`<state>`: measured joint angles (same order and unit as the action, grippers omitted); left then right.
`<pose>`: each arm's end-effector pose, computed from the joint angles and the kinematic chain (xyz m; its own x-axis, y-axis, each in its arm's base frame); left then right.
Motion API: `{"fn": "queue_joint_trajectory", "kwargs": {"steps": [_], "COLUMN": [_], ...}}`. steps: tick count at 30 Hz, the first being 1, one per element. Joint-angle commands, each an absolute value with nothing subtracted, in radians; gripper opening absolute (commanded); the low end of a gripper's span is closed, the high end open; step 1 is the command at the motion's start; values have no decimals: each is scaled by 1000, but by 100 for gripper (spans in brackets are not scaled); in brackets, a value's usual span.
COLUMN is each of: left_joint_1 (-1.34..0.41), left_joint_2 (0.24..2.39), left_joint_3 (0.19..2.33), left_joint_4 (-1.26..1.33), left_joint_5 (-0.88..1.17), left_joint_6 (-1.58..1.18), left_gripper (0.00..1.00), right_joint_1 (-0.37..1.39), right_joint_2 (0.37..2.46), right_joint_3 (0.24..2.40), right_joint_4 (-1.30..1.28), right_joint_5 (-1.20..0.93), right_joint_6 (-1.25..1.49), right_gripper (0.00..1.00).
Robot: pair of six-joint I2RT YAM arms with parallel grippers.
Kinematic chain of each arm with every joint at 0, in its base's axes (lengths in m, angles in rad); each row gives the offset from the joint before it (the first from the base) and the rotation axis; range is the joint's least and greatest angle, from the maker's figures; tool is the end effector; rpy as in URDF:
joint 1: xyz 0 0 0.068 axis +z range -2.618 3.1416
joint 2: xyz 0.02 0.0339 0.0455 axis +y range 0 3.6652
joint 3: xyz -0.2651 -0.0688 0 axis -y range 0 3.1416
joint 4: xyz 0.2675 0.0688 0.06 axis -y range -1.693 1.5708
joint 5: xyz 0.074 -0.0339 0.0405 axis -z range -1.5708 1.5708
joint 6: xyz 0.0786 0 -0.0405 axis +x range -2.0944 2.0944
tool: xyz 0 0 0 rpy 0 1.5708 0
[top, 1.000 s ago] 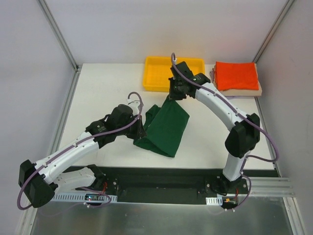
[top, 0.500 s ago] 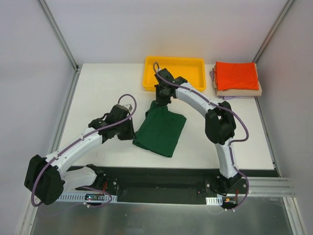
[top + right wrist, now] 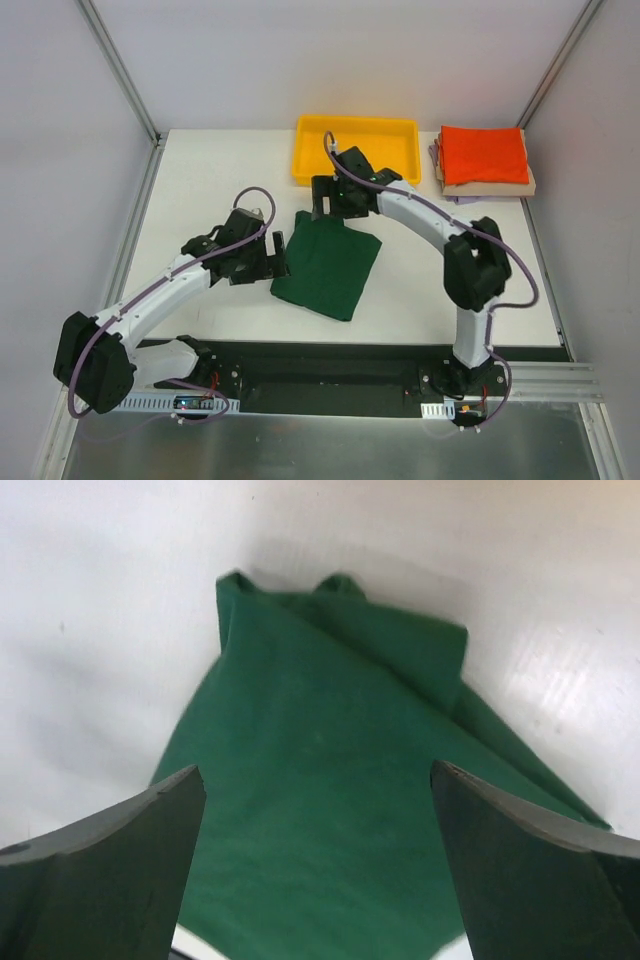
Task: Fold and stack the t-shirts
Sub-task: Fold the long partially folded tshirt into a neat square
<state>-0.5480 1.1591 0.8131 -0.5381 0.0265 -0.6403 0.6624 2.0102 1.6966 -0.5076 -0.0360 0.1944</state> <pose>0.2402 -0.1490 0.2042 -0.8491 -0.1815 -0.4962 0.0348 0.9179 -0.3952 0.4001 0.3157 0.2163 -0.6888 -0.2924 -0.6634 -0.5105 0.8453 0.1575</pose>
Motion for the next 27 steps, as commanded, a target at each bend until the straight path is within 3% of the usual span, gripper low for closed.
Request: {"fn": "queue_joint_trajectory", "kwargs": {"steps": [1, 6, 14, 21, 27], "left_joint_1": [-540, -551, -532, -491, -472], "left_joint_2": [1123, 1193, 1428, 1561, 1628], "left_joint_3": [831, 769, 764, 903, 1110], "left_joint_4": [-494, -229, -201, -204, -216], "left_joint_5": [165, 507, 352, 259, 248], "left_joint_6": [-626, -640, -650, -588, -473], "left_gripper": [99, 99, 99, 99, 99], "right_joint_1": [626, 560, 526, 580, 871], "right_joint_2": [1786, 1798, 1841, 1541, 1188], "right_joint_3": [1498, 1356, 1229, 838, 574], "right_joint_4": [-345, -267, -235, -155, -169], "right_joint_5": [-115, -328, -307, -178, 59], "right_joint_6": [107, 147, 230, 346, 519], "right_gripper": [96, 96, 96, 96, 96]}}
